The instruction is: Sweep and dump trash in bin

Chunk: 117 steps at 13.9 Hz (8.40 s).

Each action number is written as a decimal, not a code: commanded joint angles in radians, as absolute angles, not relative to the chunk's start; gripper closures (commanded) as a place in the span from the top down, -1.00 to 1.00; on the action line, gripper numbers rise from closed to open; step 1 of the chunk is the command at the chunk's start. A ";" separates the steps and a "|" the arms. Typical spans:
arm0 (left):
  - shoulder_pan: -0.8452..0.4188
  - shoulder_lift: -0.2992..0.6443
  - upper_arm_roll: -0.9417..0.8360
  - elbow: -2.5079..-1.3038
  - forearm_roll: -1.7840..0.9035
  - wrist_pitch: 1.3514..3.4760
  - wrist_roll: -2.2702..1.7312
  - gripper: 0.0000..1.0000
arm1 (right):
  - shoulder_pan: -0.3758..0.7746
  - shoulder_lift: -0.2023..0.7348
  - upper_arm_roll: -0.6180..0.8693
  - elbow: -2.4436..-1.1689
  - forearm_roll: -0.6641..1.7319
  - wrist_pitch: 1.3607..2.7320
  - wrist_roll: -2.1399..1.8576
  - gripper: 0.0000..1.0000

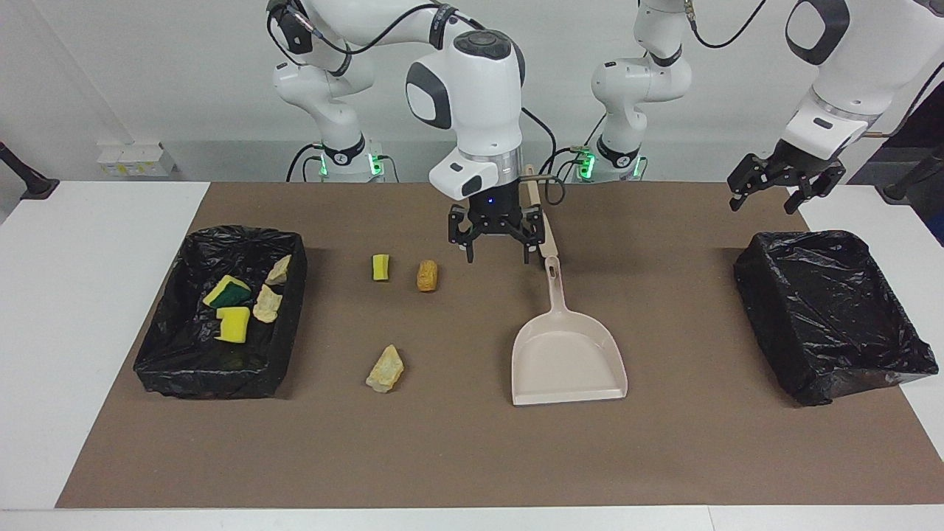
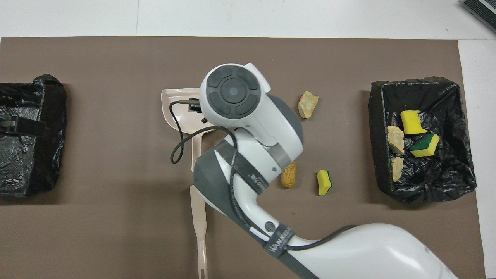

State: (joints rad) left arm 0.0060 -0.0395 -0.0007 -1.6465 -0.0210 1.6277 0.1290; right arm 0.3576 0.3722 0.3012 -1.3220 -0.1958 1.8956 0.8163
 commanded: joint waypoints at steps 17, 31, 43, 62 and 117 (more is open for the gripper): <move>0.009 -0.028 -0.005 -1.620 -0.006 1.572 0.132 1.00 | 0.226 0.262 0.304 -1.388 -0.112 1.790 0.670 1.00; -0.173 0.015 -0.015 -1.830 -0.012 1.840 0.111 1.00 | 0.178 0.259 0.305 -1.390 -0.110 1.770 0.604 1.00; -0.494 0.201 -0.017 -1.989 -0.020 2.241 -0.279 1.00 | 0.153 0.241 0.304 -1.463 -0.055 1.770 0.569 1.00; -0.497 0.172 -0.014 -2.036 -0.021 2.243 -0.416 -1.00 | 0.187 0.229 0.307 -1.480 -0.067 1.773 0.563 0.07; -0.201 0.158 -0.012 -1.910 0.067 1.941 1.068 -1.00 | 0.457 -0.285 0.302 -2.396 0.092 1.993 1.220 -1.00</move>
State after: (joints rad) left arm -0.1438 0.2066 -0.0250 -1.8618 0.0321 1.9501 1.0614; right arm 0.5201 -0.2608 0.2926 -2.3601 0.0773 2.0285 1.2339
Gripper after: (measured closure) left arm 0.687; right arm 0.740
